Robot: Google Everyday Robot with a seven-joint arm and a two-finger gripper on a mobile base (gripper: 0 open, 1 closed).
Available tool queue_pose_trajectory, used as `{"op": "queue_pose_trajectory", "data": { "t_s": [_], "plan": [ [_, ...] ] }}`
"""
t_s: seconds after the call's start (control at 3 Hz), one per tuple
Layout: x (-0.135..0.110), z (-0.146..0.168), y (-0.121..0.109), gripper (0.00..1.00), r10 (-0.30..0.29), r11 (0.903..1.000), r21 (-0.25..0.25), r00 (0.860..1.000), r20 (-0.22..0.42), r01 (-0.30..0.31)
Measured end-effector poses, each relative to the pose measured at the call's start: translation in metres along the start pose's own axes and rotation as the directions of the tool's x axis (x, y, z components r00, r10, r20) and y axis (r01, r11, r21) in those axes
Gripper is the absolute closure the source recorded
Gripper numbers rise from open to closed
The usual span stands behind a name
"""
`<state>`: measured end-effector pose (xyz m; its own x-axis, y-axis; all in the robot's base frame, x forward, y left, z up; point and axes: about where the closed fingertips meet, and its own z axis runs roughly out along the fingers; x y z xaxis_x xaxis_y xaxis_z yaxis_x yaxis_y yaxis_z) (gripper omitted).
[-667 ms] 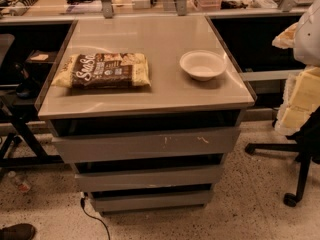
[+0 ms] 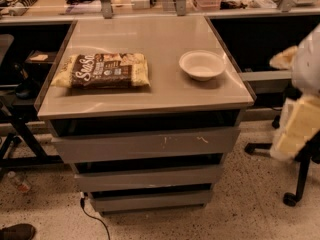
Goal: Open middle drawer
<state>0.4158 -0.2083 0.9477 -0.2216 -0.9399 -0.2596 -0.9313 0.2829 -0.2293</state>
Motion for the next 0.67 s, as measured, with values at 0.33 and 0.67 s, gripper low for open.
{"op": "queue_pose_trajectory", "data": {
  "t_s": [0.33,0.67],
  "plan": [
    [0.021,0.054,0.044,0.00,0.027,0.9952,-0.095,1.000,0.007,-0.026],
    [0.040,0.111,0.096,0.00,0.055,0.9719,-0.226,0.997,-0.049,-0.064]
  ]
}}
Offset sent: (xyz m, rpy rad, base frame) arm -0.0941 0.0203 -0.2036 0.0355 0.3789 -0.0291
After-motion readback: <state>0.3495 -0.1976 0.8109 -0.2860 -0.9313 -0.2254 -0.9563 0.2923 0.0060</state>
